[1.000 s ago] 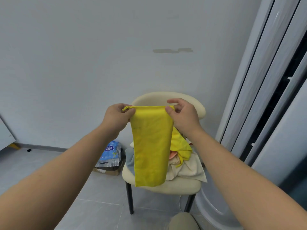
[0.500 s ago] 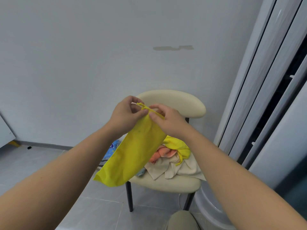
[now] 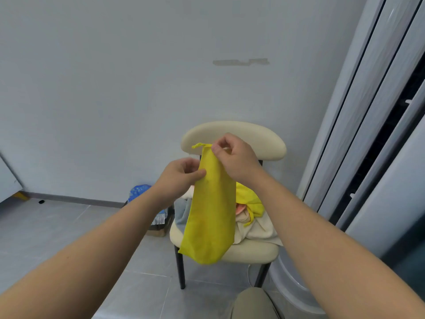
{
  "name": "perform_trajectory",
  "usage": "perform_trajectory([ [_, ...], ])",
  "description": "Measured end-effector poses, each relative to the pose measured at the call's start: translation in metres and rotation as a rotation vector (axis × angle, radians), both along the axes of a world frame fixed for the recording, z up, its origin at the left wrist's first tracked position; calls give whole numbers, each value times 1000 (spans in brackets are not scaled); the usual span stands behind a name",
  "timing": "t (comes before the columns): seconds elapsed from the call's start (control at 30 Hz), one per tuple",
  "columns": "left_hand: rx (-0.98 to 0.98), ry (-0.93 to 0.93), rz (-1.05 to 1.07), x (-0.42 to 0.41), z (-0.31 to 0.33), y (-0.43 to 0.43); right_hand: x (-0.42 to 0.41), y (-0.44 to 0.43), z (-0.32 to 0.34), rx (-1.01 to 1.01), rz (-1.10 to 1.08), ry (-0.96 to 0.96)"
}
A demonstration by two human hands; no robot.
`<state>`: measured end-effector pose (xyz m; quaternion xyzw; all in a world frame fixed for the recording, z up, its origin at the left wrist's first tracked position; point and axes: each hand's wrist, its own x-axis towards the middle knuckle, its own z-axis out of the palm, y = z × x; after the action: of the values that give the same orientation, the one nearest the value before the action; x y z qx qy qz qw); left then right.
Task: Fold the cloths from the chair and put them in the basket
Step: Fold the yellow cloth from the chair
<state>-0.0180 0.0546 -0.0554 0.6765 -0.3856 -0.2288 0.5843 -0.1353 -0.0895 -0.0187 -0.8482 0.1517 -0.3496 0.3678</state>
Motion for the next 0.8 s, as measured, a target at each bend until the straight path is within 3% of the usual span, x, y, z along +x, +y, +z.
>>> perform_trajectory([
  [0.2, 35, -109, 43, -4, -12, -6, -9, -10, -1, 121, 43, 81],
  [0.47, 40, -283, 160, 2, -2, -13, -6, -11, -13, 117, 76, 194],
  [0.67, 31, -243, 234, 3, -6, -7, 0, -7, -8, -25, -24, 130],
  [0.8, 5, -206, 162, 0, -12, 0, 1, -4, -1, -71, -123, 80],
])
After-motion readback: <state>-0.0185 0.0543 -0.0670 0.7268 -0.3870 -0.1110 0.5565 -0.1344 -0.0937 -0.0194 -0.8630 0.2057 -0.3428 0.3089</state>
